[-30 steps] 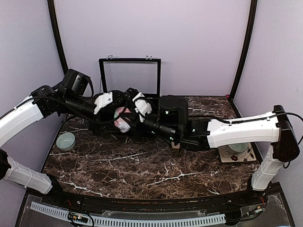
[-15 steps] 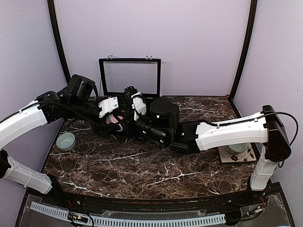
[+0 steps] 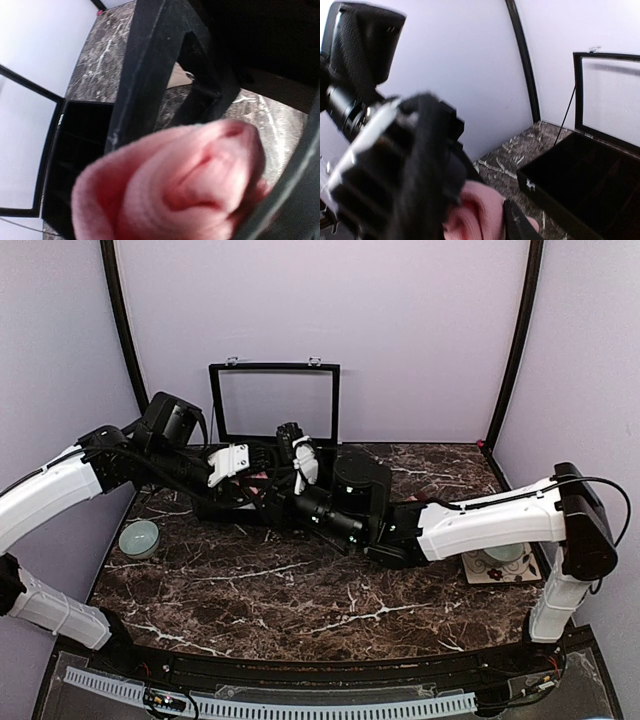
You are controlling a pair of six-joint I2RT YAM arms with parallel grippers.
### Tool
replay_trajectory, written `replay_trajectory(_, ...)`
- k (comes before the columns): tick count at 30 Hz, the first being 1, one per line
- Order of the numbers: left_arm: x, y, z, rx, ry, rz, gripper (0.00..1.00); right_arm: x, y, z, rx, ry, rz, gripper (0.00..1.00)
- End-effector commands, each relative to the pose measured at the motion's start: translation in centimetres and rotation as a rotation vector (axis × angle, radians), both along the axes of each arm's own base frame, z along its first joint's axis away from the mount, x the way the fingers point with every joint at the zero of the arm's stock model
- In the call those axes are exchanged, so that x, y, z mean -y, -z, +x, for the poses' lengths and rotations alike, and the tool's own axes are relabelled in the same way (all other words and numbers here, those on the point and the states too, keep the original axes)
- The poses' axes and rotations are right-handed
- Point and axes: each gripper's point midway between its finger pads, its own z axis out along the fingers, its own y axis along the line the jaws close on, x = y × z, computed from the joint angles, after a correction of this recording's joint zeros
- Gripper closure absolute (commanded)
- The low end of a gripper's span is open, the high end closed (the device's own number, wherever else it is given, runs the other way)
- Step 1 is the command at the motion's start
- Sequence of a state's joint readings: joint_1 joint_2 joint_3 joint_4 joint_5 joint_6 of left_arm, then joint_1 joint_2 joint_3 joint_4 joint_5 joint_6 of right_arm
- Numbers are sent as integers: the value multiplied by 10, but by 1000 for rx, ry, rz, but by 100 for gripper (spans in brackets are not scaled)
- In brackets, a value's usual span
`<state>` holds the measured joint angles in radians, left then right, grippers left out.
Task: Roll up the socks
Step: Adjust the sock.
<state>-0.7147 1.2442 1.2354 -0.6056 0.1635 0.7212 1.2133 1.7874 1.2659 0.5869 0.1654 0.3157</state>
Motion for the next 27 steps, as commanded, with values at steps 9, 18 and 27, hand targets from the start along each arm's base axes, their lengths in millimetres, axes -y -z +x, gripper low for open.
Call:
replay_trajectory(9, 20, -62, -115, -493, 454, -233, 100, 16, -52, -73, 277, -457, -11, 68)
replay_trajectory(18, 21, -65, -117, -524, 451, -243, 89, 4, -48, -81, 265, -543, -74, 100)
replay_trajectory(27, 12, -45, -68, -318, 209, -188, 41, 18, -24, -12, 209, -149, -214, 100)
